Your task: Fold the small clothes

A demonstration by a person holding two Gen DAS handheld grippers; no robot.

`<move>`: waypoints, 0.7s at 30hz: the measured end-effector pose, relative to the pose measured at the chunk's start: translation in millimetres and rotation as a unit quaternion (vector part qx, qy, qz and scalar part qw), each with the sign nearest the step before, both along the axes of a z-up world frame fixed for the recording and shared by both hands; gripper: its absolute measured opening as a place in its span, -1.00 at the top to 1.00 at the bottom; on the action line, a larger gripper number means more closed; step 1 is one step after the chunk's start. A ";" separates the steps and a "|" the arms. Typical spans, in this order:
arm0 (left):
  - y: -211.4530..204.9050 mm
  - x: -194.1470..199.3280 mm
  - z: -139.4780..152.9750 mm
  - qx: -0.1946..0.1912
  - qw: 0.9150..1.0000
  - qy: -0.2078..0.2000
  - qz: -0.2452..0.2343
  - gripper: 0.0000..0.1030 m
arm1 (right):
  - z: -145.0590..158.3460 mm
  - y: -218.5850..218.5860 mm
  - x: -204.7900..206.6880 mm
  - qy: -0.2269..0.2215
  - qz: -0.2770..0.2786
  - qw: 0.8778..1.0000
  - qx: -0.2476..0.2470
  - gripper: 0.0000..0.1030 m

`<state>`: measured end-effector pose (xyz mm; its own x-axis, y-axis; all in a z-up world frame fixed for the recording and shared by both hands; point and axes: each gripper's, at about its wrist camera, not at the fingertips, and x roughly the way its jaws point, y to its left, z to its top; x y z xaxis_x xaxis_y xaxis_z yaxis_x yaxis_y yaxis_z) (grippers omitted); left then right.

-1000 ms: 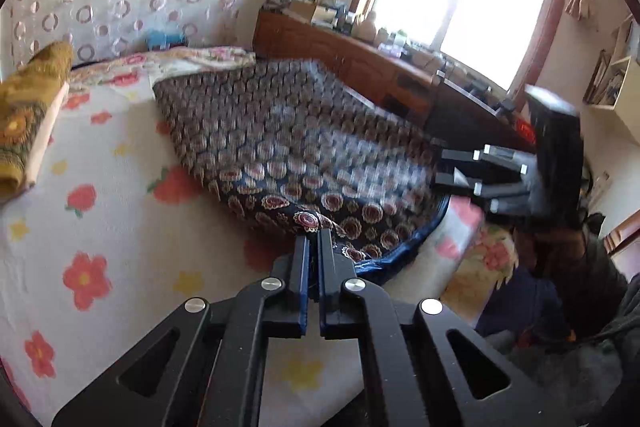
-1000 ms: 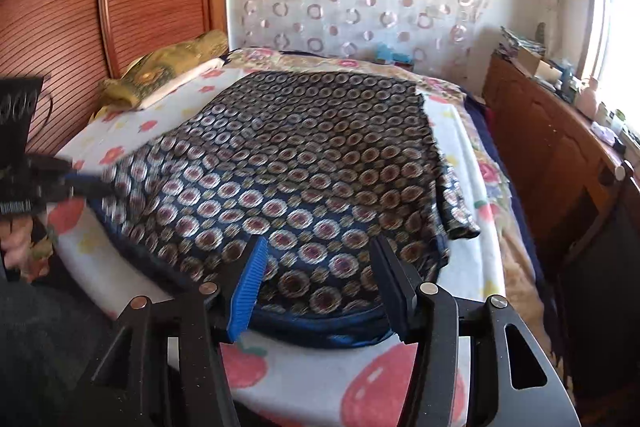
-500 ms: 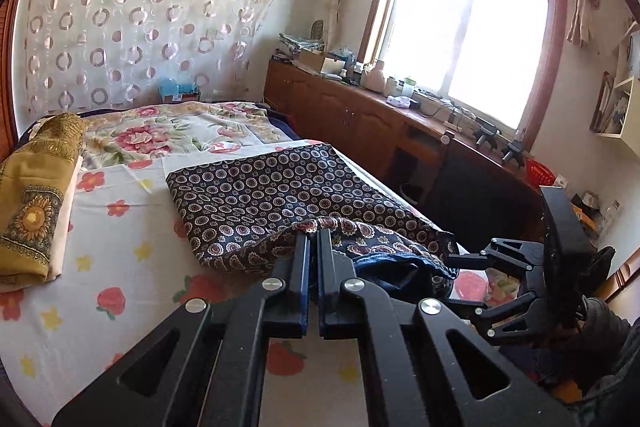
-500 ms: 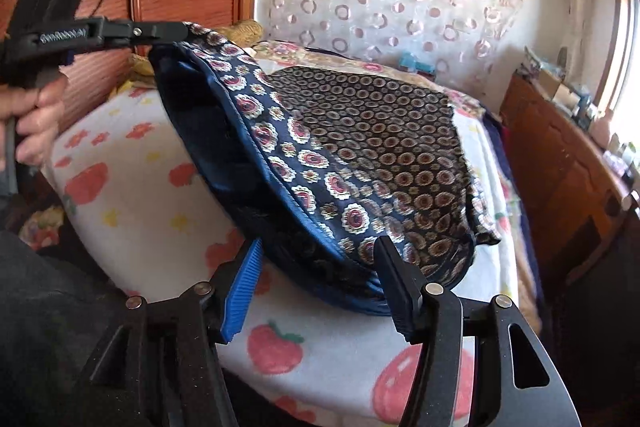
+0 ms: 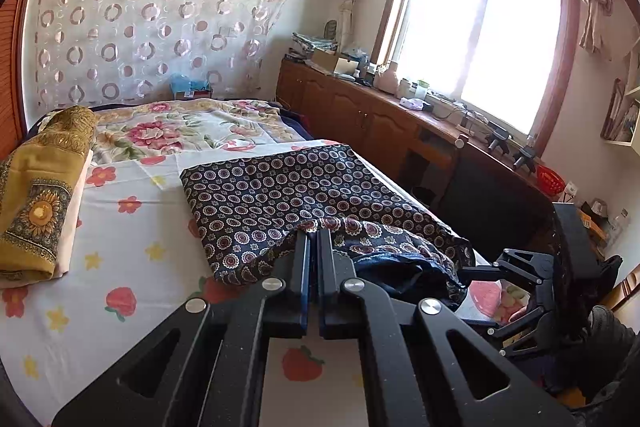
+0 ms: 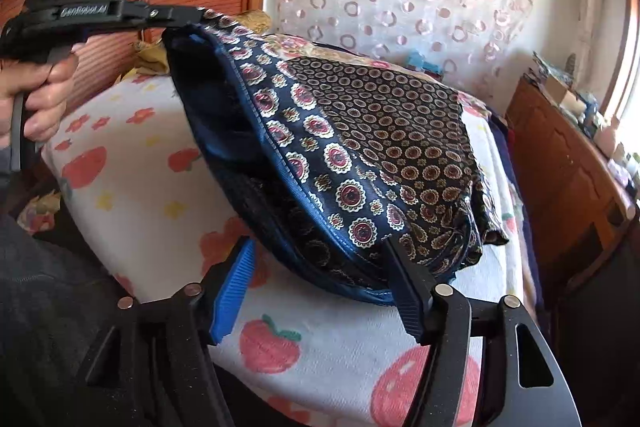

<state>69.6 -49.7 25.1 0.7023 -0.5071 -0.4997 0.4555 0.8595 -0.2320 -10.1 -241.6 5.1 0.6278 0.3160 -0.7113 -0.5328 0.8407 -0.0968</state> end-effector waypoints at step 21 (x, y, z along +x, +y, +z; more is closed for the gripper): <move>16.5 36.8 -5.6 0.018 0.999 0.006 0.042 0.93 | 15.2 -22.1 104.5 -0.023 -0.033 0.999 0.023 0.77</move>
<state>106.4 -33.2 19.5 0.7357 -0.4282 -0.5248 0.3784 0.9025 -0.2059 94.3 -263.6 20.3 0.6793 0.3046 -0.6676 -0.4726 0.8776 -0.0804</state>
